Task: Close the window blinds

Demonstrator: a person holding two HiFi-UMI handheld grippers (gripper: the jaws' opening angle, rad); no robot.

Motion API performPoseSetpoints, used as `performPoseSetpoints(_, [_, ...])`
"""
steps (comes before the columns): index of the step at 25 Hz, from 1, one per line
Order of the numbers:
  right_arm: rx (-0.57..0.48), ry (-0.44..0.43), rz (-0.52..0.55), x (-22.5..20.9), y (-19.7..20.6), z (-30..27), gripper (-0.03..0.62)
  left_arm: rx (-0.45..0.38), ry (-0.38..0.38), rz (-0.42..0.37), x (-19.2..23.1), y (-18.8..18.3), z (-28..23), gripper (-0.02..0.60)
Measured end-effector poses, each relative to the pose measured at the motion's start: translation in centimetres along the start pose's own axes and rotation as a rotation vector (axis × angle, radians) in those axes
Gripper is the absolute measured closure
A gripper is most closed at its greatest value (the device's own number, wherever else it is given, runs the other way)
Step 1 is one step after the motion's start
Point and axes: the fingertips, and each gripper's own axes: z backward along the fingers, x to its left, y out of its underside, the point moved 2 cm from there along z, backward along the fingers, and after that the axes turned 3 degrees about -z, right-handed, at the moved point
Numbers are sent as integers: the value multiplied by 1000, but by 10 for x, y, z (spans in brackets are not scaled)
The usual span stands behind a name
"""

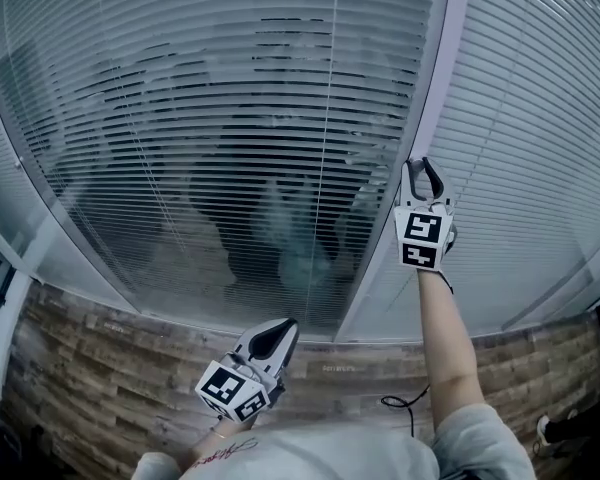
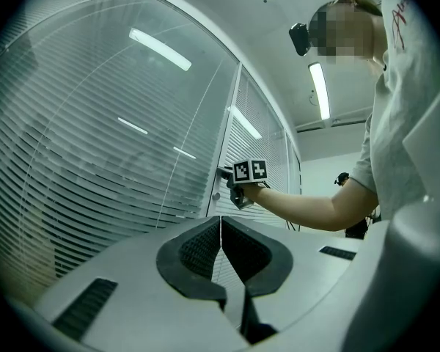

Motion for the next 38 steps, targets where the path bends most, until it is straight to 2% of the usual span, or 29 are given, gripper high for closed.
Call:
performPoseSetpoints(7, [3, -64, 182, 2, -1, -1, 467, -5, 4, 17, -4, 2, -1, 563])
performPoseSetpoints(17, [-10, -159, 447, 7, -1, -1, 467, -9, -29, 35, 2, 5, 10, 563])
performPoseSetpoints(29, [2, -307, 892, 13, 4, -6, 467, -11, -36, 45, 4, 4, 14, 563])
performPoseSetpoints(35, [8, -359, 1063, 16, 11, -4, 467, -15, -26, 41, 1, 9, 14, 563])
performPoseSetpoints(38, [11, -389, 1182, 17, 13, -5, 467, -18, -22, 39, 0, 10, 15, 563])
